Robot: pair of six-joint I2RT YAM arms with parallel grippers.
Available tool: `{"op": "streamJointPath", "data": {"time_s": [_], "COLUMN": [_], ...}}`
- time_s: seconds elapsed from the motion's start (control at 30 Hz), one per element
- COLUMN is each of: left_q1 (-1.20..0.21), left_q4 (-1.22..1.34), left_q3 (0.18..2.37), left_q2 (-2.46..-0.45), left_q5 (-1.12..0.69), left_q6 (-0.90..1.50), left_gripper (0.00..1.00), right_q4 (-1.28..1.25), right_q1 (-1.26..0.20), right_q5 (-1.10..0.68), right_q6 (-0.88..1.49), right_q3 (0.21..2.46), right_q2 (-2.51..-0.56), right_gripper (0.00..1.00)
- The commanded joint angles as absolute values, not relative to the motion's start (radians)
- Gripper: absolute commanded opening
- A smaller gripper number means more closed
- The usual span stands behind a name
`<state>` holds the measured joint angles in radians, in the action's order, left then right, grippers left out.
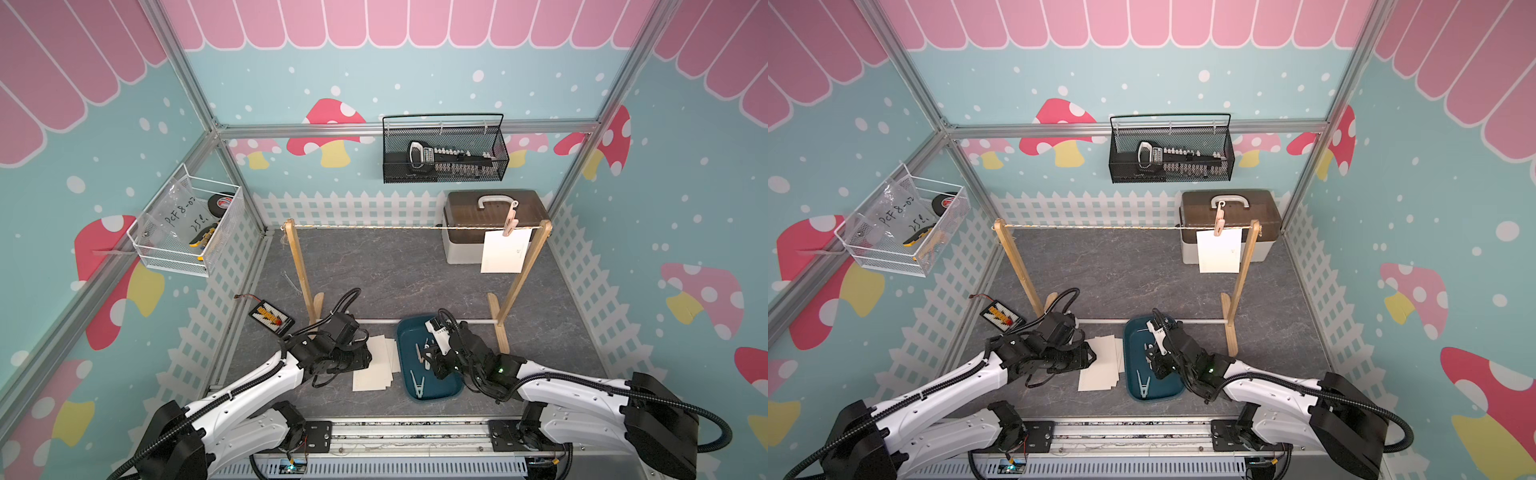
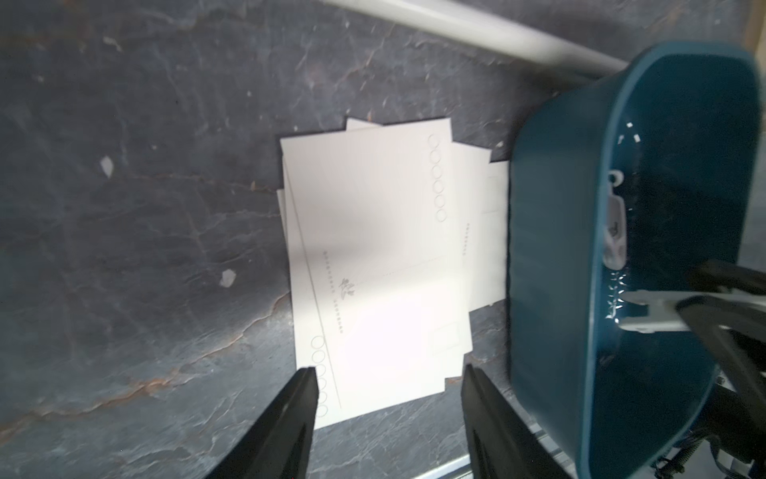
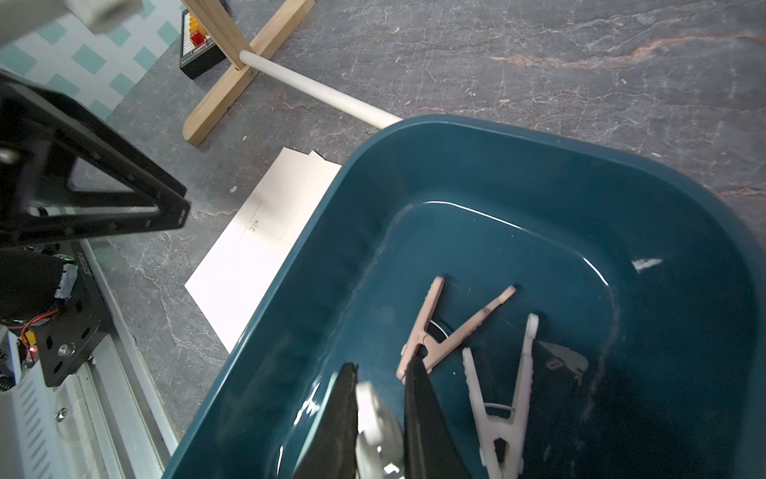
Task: Remove the postcards from the strings
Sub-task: Place the clamp in the storage box.
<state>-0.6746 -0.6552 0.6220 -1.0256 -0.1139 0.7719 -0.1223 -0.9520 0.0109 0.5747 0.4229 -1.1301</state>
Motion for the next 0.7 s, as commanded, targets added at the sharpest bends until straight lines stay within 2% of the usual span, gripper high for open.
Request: {"op": "streamJointPath", "data": {"time_s": [0.0, 0.1, 0.2, 0.4, 0.5, 0.67], "left_q1": [-0.677, -0.676, -0.676, -0.677, -0.692, -0.750], "left_q4": [-0.632, -0.600, -0.554, -0.379, -0.293, -0.181], "left_q3": [0.659, 0.667, 0.667, 0.681, 0.715, 0.797], "left_q2": [-0.992, -0.969, -0.945, -0.911, -0.914, -0.962], "left_q5": [-0.083, -0.087, -0.106, -0.182, -0.199, -0.184], "left_q6": [0.745, 0.740, 0.734, 0.698, 0.659, 0.555], "left_gripper": [0.62, 0.63, 0.63, 0.63, 0.63, 0.66], "right_q4": [-0.138, -0.141, -0.133, -0.003, 0.101, 0.341], "right_q1": [-0.960, -0.960, -0.960, -0.960, -0.959, -0.951], "right_q5": [0.036, 0.032, 0.026, 0.015, -0.023, 0.021], "right_q6": [0.590, 0.594, 0.595, 0.538, 0.464, 0.347], "right_q3": [0.452, 0.457, 0.463, 0.524, 0.586, 0.746], "right_q2": [-1.160, -1.184, -1.187, -1.092, -0.993, -0.849], "right_gripper": [0.08, 0.15, 0.26, 0.45, 0.51, 0.58]}}
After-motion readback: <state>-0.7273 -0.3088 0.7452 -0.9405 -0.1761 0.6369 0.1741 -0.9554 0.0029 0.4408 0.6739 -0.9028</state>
